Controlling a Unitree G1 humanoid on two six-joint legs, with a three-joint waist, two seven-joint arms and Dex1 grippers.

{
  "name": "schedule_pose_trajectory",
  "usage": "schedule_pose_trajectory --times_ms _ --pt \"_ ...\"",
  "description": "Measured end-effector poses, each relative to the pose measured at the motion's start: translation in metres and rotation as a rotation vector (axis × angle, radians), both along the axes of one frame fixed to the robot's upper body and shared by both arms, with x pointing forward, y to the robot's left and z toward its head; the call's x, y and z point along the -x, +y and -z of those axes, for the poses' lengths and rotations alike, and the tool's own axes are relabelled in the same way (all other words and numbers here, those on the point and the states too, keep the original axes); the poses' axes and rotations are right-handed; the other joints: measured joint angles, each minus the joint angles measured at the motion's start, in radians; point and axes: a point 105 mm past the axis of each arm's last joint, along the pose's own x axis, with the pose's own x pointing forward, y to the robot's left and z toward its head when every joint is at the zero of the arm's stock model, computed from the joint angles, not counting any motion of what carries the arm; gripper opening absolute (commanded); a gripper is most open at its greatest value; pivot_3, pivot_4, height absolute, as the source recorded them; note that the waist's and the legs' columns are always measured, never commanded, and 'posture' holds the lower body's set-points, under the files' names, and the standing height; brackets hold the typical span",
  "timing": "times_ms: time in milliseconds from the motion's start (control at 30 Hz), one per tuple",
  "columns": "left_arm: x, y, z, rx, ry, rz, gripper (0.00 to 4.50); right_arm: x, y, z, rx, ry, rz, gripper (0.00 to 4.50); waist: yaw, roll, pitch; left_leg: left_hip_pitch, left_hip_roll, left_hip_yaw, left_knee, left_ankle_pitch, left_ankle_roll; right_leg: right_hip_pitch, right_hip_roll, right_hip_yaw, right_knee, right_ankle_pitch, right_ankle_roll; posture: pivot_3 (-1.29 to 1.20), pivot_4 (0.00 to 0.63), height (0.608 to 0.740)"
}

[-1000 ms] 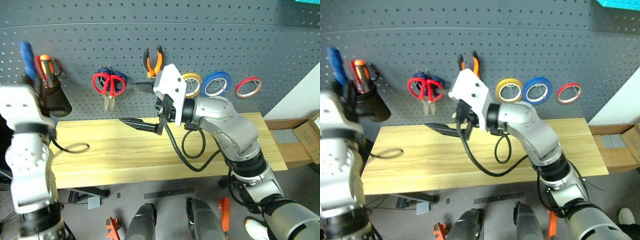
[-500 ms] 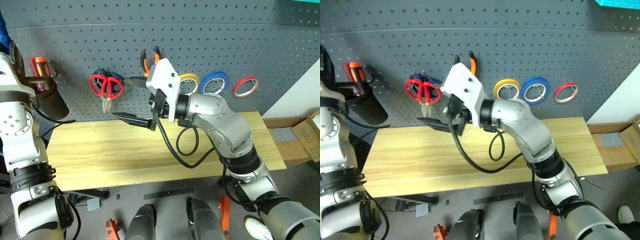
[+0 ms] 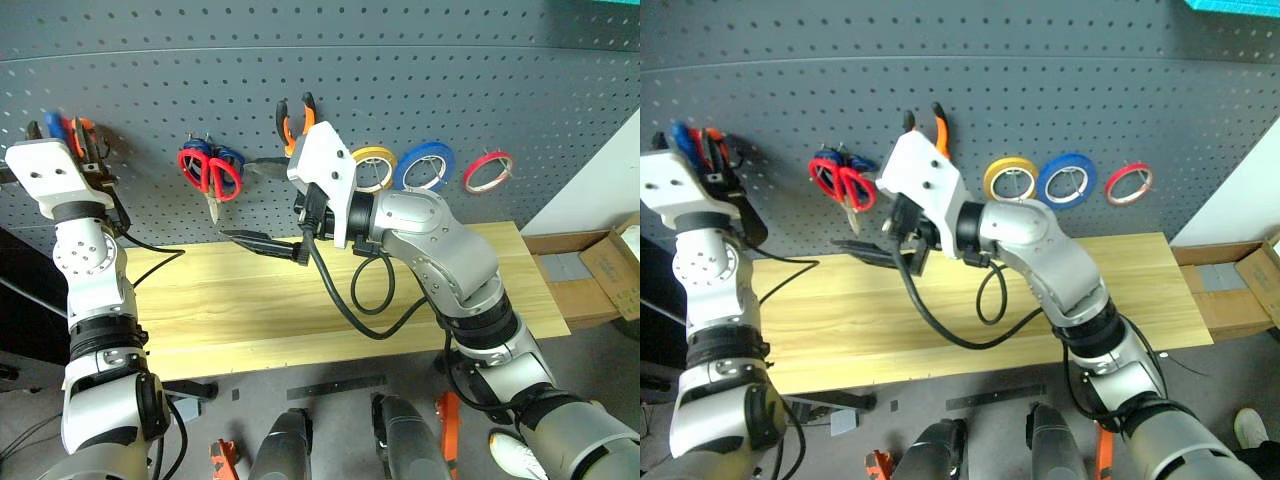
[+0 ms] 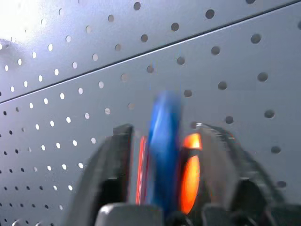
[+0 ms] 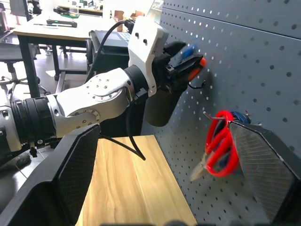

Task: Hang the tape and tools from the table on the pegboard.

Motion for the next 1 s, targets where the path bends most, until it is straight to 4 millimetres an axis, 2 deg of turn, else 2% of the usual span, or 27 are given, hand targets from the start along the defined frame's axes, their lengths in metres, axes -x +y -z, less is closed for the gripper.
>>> schedule_pose_trajectory --times_ms 67,133,267,333,400,500,567,633,767,800,833,900,933,1000 --pt "0.004 0.002 -0.003 0.023 -0.023 -0.006 4.05 0.0 0.0 0.0 0.001 0.0 0.001 4.5 -0.002 0.0 0.0 0.0 0.0 0.0 0.0 0.0 0.0 -0.001 0.0 0.0 0.0 0.0 0.0 -0.08 0.184 0.74" --pt "0.009 0.001 -0.01 0.029 -0.054 -0.005 4.05 -0.001 -0.001 0.0 0.002 0.0 0.003 4.5 -0.002 0.0 0.0 -0.001 0.0 0.0 0.0 0.0 0.0 -0.001 0.0 0.001 0.001 0.0 0.0 -0.08 0.182 0.74" --pt "0.022 -0.015 -0.043 -0.011 -0.154 0.036 4.05 -0.001 -0.001 0.001 0.004 -0.001 0.004 4.5 -0.003 -0.001 -0.001 -0.001 0.001 0.001 0.0 0.0 0.0 -0.002 0.0 0.001 0.001 0.0 0.0 -0.07 0.178 0.74" --pt "0.029 -0.037 -0.065 -0.081 -0.198 0.099 4.05 -0.001 -0.002 0.001 0.004 0.0 0.006 4.5 -0.003 -0.001 -0.001 -0.001 0.002 0.001 0.0 0.0 0.0 -0.002 0.0 0.001 0.001 0.0 0.0 -0.06 0.176 0.74" --pt "0.032 -0.067 -0.08 -0.17 -0.208 0.198 4.05 -0.002 -0.003 0.002 0.001 0.01 0.007 4.5 0.001 -0.001 -0.005 -0.001 0.001 0.001 0.0 0.0 0.0 -0.001 0.0 0.001 0.0 0.0 0.0 -0.06 0.174 0.74" --pt "0.03 -0.111 -0.078 -0.277 -0.14 0.376 4.05 0.004 -0.012 0.005 -0.015 0.034 -0.012 4.5 0.001 -0.001 -0.011 -0.001 0.0 0.002 0.0 0.0 0.0 -0.001 0.0 0.002 0.0 0.0 0.0 -0.05 0.172 0.74" --pt "0.03 -0.13 -0.059 -0.309 -0.043 0.488 4.05 0.005 -0.028 0.007 -0.038 0.071 -0.003 4.5 0.0 0.0 -0.015 0.0 0.0 0.002 0.0 0.0 0.001 0.0 0.0 0.003 0.0 0.0 0.0 -0.05 0.165 0.74" --pt "0.03 -0.143 -0.032 -0.311 0.078 0.586 4.05 0.003 -0.046 0.011 -0.061 0.117 0.035 4.5 -0.004 0.0 -0.017 0.0 0.0 0.003 -0.001 -0.001 0.001 0.0 0.001 0.003 0.0 0.0 0.0 -0.05 0.159 0.74" --pt "0.034 -0.164 0.018 -0.226 0.311 0.761 4.05 -0.003 -0.071 0.033 -0.061 0.2 0.139 4.5 -0.005 0.003 -0.029 0.001 0.002 0.003 -0.001 -0.002 0.003 -0.001 0.002 0.003 0.001 0.0 0.0 -0.05 0.136 0.74" --pt "0.034 -0.165 0.035 -0.147 0.38 0.791 4.05 -0.004 -0.078 0.043 -0.054 0.22 0.174 4.5 -0.005 0.008 -0.036 0.002 0.002 0.004 -0.001 -0.002 0.003 0.001 0.002 0.003 0.0 0.0 0.0 -0.06 0.133 0.74" --pt "0.034 -0.163 0.06 -0.062 0.476 0.798 4.05 -0.008 -0.088 0.056 -0.042 0.241 0.229 4.5 -0.004 0.012 -0.044 0.003 0.002 0.005 -0.001 -0.003 0.005 0.003 0.001 0.004 -0.001 0.0 0.0 -0.06 0.129 0.74" --pt "0.033 -0.158 0.097 0.025 0.605 0.755 4.05 -0.017 -0.104 0.076 -0.04 0.266 0.336 4.5 -0.003 0.013 -0.048 0.008 0.0 0.008 0.0 -0.004 0.007 0.008 0.001 0.004 -0.002 0.0 0.0 -0.06 0.116 0.74" --pt "0.032 -0.155 0.112 0.054 0.654 0.717 4.05 -0.023 -0.111 0.087 -0.045 0.273 0.394 4.5 -0.001 0.012 -0.049 0.01 0.0 0.009 0.0 -0.004 0.007 0.011 0.002 0.004 -0.002 0.0 0.0 -0.06 0.116 0.74" --pt "0.031 -0.149 0.128 0.089 0.699 0.647 4.05 -0.031 -0.123 0.105 -0.055 0.292 0.487 4.5 0.003 0.011 -0.051 0.015 0.001 0.01 0.0 -0.003 0.007 0.016 0.002 0.003 -0.002 0.0 0.0 -0.07 0.1 0.74"
